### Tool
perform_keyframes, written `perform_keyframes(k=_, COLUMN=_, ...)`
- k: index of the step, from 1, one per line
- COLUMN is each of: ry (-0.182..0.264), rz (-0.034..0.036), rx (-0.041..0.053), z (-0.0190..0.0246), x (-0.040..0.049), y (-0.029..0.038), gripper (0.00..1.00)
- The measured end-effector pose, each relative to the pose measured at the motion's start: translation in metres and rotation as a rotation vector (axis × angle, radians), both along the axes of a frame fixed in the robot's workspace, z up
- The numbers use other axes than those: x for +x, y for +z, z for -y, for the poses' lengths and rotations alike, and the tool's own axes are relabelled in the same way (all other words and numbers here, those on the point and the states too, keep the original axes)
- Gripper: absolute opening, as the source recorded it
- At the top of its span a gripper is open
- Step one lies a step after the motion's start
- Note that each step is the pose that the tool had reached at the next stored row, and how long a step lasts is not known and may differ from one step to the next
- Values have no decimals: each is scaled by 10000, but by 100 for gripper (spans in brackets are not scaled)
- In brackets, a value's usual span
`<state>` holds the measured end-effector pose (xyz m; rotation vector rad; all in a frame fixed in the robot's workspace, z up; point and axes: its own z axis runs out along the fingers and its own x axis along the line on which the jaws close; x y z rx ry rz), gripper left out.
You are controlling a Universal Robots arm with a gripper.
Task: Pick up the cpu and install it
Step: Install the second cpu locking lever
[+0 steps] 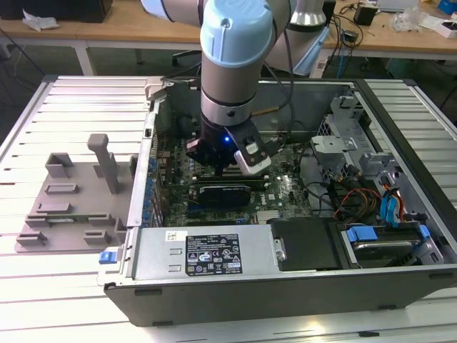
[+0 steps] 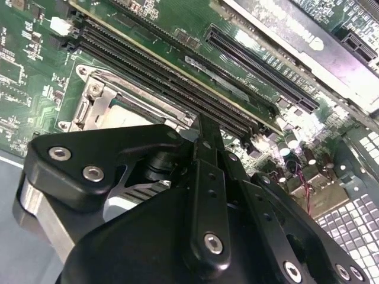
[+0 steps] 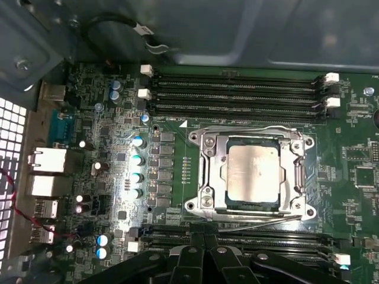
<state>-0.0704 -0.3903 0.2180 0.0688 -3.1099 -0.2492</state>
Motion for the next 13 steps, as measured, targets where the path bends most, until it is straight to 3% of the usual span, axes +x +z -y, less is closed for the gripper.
perform_keyframes(k=13, ry=-1, rz=0, rx=30, z=-16, x=-36, y=-134, gripper=11)
